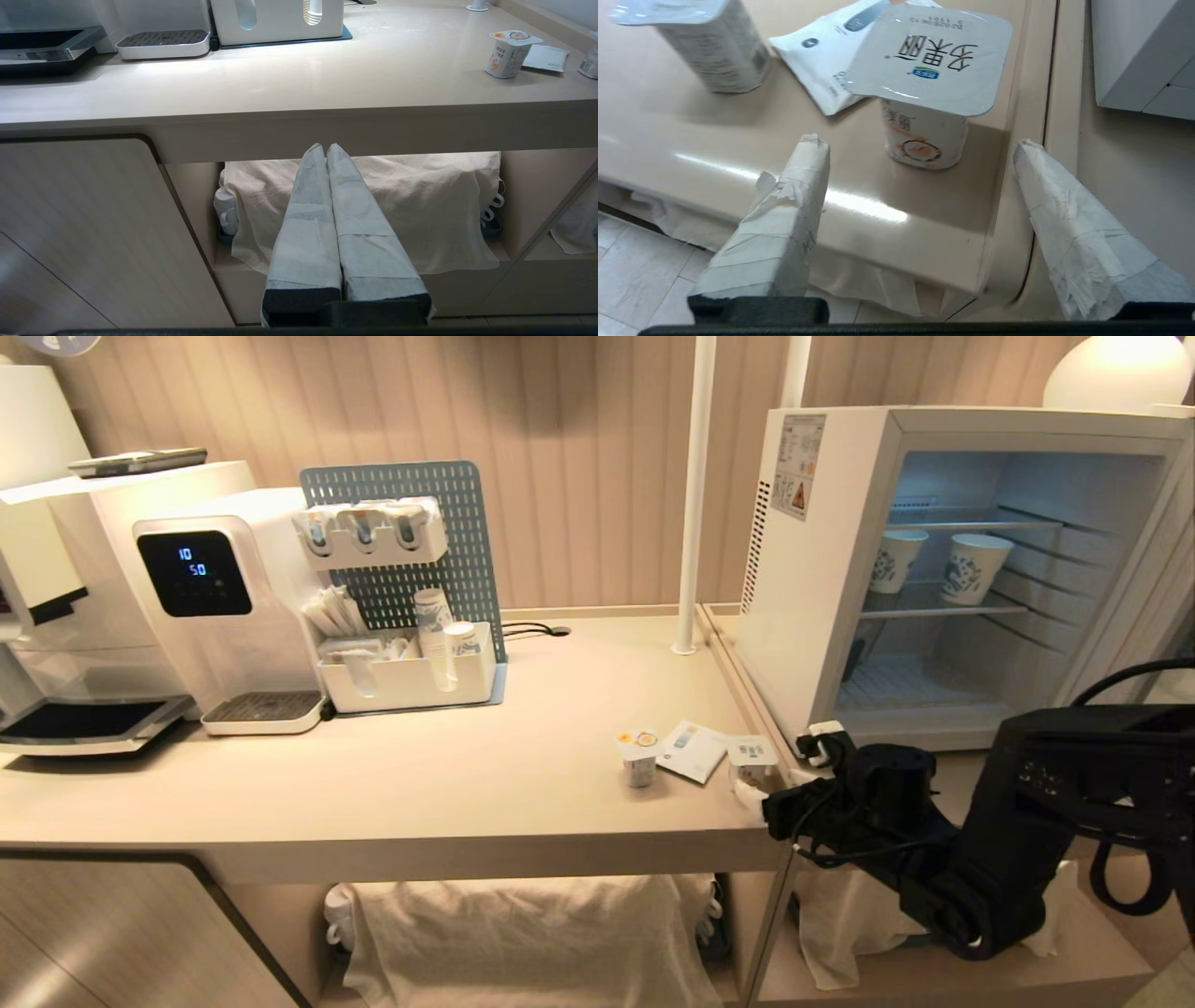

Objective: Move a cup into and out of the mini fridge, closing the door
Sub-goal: Put the yoghurt in the freezer

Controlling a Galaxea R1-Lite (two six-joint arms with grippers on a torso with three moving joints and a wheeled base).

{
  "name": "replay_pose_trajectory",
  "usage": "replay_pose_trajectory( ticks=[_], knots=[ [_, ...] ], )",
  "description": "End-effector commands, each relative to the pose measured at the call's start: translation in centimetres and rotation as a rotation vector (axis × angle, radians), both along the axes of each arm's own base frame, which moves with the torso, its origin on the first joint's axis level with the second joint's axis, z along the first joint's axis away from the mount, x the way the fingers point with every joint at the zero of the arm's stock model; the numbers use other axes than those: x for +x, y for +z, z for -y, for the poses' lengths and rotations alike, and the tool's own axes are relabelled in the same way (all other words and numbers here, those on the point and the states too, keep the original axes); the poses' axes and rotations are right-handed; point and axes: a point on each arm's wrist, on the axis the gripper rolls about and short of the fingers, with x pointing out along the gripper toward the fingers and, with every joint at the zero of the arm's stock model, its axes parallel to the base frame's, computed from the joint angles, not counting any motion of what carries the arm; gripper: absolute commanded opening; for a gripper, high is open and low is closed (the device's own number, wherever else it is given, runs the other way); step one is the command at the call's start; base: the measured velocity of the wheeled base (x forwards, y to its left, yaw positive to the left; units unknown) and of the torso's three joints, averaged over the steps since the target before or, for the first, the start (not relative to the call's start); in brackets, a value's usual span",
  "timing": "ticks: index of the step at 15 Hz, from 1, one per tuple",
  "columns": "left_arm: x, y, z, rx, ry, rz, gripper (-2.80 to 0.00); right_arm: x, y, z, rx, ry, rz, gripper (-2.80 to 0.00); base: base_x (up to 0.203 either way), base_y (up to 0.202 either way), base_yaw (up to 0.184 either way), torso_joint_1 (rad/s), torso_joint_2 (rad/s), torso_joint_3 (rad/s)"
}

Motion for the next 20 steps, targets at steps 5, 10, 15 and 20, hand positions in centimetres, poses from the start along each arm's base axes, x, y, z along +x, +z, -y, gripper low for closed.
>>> replay_pose_trajectory(
  ticks=[5, 10, 15, 20],
  knots=[
    [0.0, 0.0, 0.0, -0.017, 0.001, 0.005, -2.80, 4.0, -0.6, -0.3, -0.007, -0.025, -0.015, 0.00, 0.000, 0.000, 0.000, 0.000, 0.00, 0.000],
    [0.0, 0.0, 0.0, -0.019, 0.002, 0.005, -2.80, 5.6, -1.6, -0.8, -0.023, -0.023, -0.052, -2.80, 0.000, 0.000, 0.000, 0.000, 0.00, 0.000],
    [0.0, 0.0, 0.0, -0.019, 0.002, 0.005, -2.80, 4.5, 2.2, -0.5, -0.003, -0.022, 0.009, -2.80, 0.000, 0.000, 0.000, 0.000, 0.00, 0.000],
    [0.0, 0.0, 0.0, -0.017, 0.002, 0.005, -2.80, -1.1, 11.5, 0.9, 0.043, -0.020, 0.159, -2.80, 0.000, 0.000, 0.000, 0.000, 0.00, 0.000]
  ],
)
